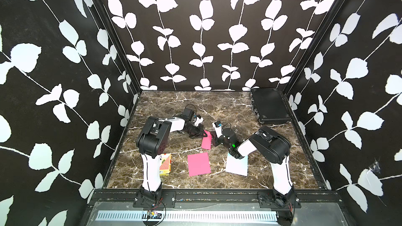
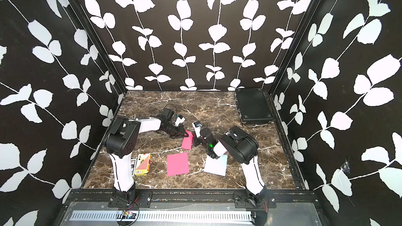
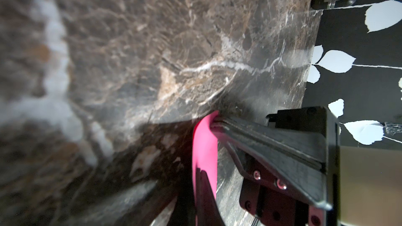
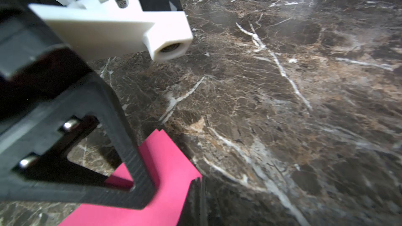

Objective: Fold the square paper along the opposite sides
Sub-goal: Smooth out the paper at the center of the board.

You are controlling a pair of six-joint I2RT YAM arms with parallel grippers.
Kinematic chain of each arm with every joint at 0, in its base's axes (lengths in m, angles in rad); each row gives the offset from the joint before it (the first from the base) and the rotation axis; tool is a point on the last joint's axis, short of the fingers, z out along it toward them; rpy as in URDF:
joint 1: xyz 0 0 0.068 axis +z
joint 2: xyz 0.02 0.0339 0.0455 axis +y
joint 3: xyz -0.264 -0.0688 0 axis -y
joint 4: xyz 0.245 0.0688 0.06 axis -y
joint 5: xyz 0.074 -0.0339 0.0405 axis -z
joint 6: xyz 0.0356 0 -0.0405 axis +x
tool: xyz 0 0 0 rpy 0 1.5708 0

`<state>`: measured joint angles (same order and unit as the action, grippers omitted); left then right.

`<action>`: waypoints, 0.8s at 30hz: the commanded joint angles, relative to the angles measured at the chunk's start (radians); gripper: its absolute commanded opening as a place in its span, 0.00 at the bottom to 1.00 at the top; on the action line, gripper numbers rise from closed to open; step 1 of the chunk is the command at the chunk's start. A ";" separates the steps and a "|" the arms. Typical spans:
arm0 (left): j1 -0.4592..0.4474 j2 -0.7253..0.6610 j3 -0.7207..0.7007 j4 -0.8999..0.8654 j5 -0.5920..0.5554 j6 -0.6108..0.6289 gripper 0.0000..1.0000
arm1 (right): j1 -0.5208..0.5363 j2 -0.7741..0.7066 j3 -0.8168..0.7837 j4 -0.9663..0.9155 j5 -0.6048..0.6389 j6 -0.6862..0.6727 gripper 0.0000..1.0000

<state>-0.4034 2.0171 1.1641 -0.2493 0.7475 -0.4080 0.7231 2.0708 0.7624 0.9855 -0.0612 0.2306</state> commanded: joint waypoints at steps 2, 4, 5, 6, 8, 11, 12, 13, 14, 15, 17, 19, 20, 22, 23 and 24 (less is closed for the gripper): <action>-0.006 0.042 -0.037 -0.052 -0.114 -0.005 0.00 | -0.014 -0.070 -0.052 -0.073 0.029 -0.020 0.00; -0.004 0.042 -0.034 -0.048 -0.114 -0.007 0.00 | 0.031 -0.128 -0.032 -0.117 0.057 -0.054 0.00; -0.005 0.042 -0.034 -0.045 -0.115 -0.010 0.00 | 0.055 -0.142 -0.018 -0.137 0.078 -0.067 0.00; -0.005 0.042 -0.034 -0.044 -0.117 -0.011 0.00 | 0.069 -0.139 -0.014 -0.127 0.068 -0.069 0.00; -0.005 0.043 -0.031 -0.048 -0.122 -0.006 0.00 | 0.093 -0.118 -0.016 -0.084 0.058 -0.059 0.00; -0.004 0.043 -0.026 -0.053 -0.132 -0.003 0.00 | 0.123 -0.101 -0.028 -0.074 0.061 -0.054 0.00; -0.004 0.044 -0.023 -0.054 -0.132 -0.002 0.00 | 0.131 -0.099 -0.032 -0.071 0.059 -0.051 0.00; -0.005 0.047 -0.019 -0.057 -0.132 -0.002 0.00 | 0.141 -0.096 -0.037 -0.074 0.061 -0.049 0.00; -0.005 0.051 -0.013 -0.060 -0.130 0.001 0.00 | 0.149 -0.091 -0.038 -0.078 0.067 -0.050 0.00; -0.005 0.053 -0.006 -0.066 -0.129 0.005 0.00 | 0.156 -0.081 -0.038 -0.088 0.072 -0.047 0.00; -0.004 0.060 0.004 -0.075 -0.131 0.013 0.00 | 0.156 -0.053 -0.048 -0.091 0.087 -0.035 0.00; -0.003 0.065 0.010 -0.087 -0.138 0.021 0.00 | 0.157 -0.043 -0.084 -0.078 0.111 -0.026 0.00; -0.002 0.065 0.012 -0.087 -0.139 0.022 0.00 | 0.157 -0.044 -0.095 -0.084 0.117 -0.023 0.00; -0.003 0.068 0.014 -0.090 -0.138 0.023 0.00 | 0.157 -0.056 -0.119 -0.100 0.120 -0.016 0.00; -0.003 0.069 0.014 -0.089 -0.139 0.024 0.00 | 0.157 -0.058 -0.125 -0.107 0.119 -0.016 0.00; -0.003 0.069 0.014 -0.090 -0.139 0.024 0.00 | 0.157 -0.061 -0.133 -0.108 0.119 -0.013 0.00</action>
<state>-0.4034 2.0304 1.1946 -0.2787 0.7410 -0.4072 0.8772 2.0010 0.6800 0.9604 0.0265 0.2028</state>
